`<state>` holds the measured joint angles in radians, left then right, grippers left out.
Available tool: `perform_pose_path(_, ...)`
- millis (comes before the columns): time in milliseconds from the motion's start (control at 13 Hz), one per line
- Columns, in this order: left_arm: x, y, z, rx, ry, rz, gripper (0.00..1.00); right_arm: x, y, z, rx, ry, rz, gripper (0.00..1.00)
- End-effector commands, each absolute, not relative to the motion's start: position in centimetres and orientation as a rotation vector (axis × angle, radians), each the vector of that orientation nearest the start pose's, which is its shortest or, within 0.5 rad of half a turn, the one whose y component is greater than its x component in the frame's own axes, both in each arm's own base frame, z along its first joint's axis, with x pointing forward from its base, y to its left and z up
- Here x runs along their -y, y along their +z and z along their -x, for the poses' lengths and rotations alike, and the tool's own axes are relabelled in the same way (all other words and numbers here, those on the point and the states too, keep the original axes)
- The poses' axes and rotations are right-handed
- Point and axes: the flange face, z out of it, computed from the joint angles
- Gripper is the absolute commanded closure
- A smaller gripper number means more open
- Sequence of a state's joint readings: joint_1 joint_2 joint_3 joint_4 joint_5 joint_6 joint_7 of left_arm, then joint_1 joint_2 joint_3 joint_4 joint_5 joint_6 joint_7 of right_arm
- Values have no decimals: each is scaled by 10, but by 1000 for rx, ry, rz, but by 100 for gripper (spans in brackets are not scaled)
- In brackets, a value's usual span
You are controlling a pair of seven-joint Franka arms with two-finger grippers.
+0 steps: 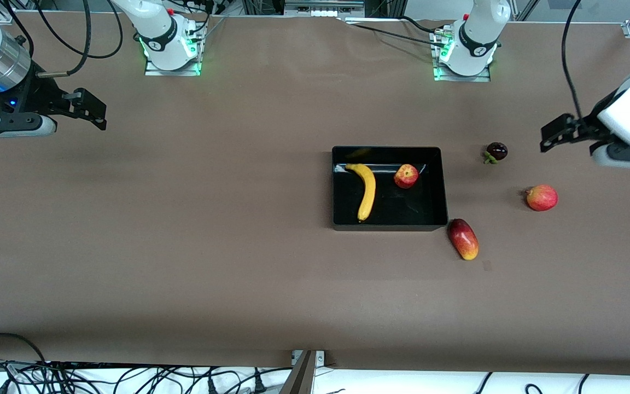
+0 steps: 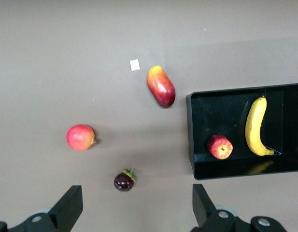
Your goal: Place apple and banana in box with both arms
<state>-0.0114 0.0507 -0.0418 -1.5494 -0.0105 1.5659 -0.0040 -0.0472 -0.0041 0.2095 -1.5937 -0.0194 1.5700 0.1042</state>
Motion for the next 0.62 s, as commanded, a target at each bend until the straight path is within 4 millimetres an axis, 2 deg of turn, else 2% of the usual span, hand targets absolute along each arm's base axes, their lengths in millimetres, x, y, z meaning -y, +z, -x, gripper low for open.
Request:
perform_pose_path(0,32,598,-552,-83,44,3158,0,-89,620,-546,80,28,3167,0)
perform_pose_path(385,26,597,-549,-77,109,3118,0,-89,620,-546,78,28,3168,0)
perform_pose_path(538,24,604,-545,-72,133,3117,0,-89,620,-546,78,26,3167,0)
